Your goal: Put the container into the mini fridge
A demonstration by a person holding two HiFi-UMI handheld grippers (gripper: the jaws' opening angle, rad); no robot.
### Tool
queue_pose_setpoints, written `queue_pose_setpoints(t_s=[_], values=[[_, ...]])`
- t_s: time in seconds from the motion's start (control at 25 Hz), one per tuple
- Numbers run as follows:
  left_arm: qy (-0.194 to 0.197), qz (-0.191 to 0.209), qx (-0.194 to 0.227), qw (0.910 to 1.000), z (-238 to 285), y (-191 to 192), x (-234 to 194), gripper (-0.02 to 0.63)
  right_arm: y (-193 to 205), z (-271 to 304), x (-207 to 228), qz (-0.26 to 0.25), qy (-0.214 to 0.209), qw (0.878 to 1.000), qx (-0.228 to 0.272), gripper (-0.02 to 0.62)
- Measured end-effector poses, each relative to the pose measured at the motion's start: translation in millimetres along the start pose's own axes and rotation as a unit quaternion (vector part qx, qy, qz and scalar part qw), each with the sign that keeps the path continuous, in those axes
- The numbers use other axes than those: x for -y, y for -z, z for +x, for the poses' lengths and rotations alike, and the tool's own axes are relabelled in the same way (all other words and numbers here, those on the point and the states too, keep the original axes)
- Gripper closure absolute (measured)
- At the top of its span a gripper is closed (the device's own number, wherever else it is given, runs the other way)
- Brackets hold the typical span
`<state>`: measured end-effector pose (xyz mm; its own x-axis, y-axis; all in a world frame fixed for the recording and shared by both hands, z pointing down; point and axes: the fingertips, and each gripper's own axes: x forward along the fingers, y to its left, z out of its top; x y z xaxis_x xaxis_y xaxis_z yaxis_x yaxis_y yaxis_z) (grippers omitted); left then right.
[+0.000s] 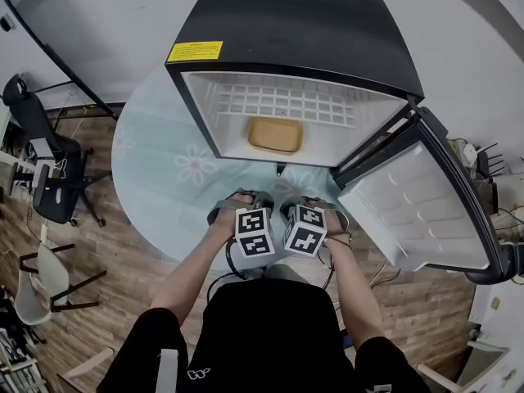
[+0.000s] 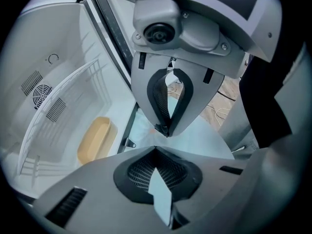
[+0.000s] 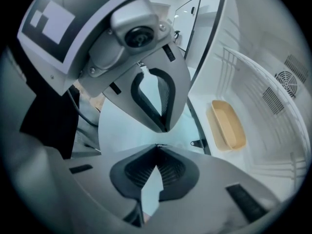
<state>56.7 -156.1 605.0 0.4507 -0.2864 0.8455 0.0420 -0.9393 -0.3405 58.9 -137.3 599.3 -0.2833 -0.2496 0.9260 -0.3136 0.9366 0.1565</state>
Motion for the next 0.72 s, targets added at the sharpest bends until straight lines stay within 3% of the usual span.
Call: queue_pose_setpoints(t_s=[0.48, 0.72], values=[[0.014, -0.003, 0.003, 0.9999, -4, -1, 11, 0.591, -1, 1, -18, 0.002, -0.036, 0.999, 0.002, 0.589], [0.015, -0.001, 0.002, 0.9999, -5, 0, 10, 0.591, -4, 3, -20, -0.001, -0.034, 0.999, 0.0, 0.589]])
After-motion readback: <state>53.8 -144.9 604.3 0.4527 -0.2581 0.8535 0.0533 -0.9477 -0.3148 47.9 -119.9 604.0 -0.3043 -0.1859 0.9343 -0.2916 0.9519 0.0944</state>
